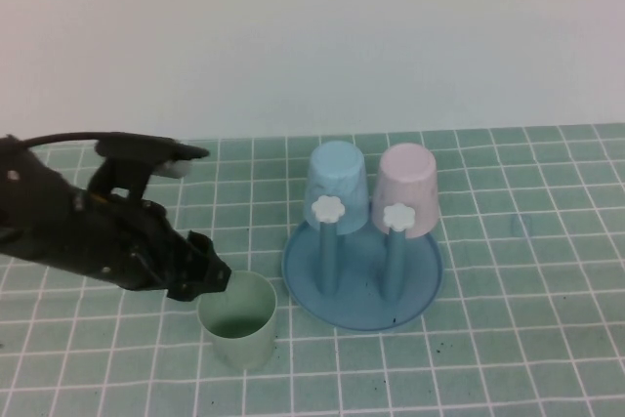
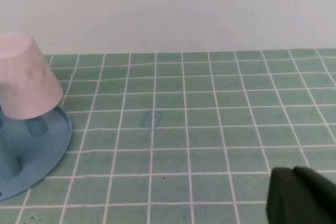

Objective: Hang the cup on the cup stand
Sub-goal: Pick up the cup from the table, then adjust the cup with two arms

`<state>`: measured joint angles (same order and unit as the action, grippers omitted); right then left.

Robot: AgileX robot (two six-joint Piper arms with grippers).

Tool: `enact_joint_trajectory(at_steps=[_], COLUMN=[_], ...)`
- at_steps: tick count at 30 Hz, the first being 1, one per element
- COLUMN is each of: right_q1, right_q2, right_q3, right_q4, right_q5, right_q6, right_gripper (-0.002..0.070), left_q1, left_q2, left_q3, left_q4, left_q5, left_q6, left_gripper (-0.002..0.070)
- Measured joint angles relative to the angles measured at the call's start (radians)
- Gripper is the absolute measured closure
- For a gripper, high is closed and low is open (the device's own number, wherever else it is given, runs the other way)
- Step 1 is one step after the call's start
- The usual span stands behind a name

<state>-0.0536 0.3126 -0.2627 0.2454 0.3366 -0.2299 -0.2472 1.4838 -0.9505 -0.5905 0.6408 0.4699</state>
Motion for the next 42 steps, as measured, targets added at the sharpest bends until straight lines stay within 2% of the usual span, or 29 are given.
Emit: enact_joint_trajectory(at_steps=[5,13,16,19,20,26,31,34,38,40,42], right_q1=[0.0,0.0,0.0,0.0,0.0,0.035,0.133,0.194,0.247,0.266,0.282], right_q2=[0.0,0.0,0.0,0.0,0.0,0.0,0.0,0.0,0.002,0.018,0.039], right_q3=[0.0,0.0,0.0,0.0,0.0,-0.006,-0.047,-0.09,-0.158,-0.21,-0.264], right_q4=[0.0,0.0,0.0,0.0,0.0,0.064,0.177,0.243,0.371,0.437,0.467], right_q5=[0.0,0.0,0.0,0.004,0.006,0.0,0.09,0.216,0.399,0.468,0.511], right_q6=[0.0,0.0,0.0,-0.029,-0.044,-0.121,-0.399,-0.567,-0.754,-0.834,-0.878], right_gripper=[0.0678,0.0678,0.0678,0.0678,0.0678,0.0678,0.0678,0.0672,0.0589,0.0497,0.0375], left_q1=[-0.027,-0.027,-0.027,-0.027,-0.027,-0.027,-0.027,-0.027,-0.095,-0.164,-0.228], left_q2=[0.093,0.215,0.225,0.225,0.225,0.156,-0.036,-0.145,-0.218,-0.224,-0.22], left_q3=[-0.027,-0.061,-0.061,-0.061,-0.061,-0.061,-0.061,-0.061,-0.061,-0.061,-0.061], left_q4=[0.034,0.038,0.038,0.041,0.041,0.048,0.022,-0.119,-0.454,-0.553,-0.585], left_q5=[-0.014,-0.023,-0.018,-0.012,-0.01,0.048,0.124,0.164,0.238,0.244,0.219], left_q6=[-0.001,-0.001,-0.008,-0.008,-0.008,0.014,0.033,0.043,0.227,0.278,0.287], left_gripper=[0.0254,0.0265,0.0438,0.0648,0.067,0.0675,0.0675,0.0674,0.0674,0.0674,0.0674])
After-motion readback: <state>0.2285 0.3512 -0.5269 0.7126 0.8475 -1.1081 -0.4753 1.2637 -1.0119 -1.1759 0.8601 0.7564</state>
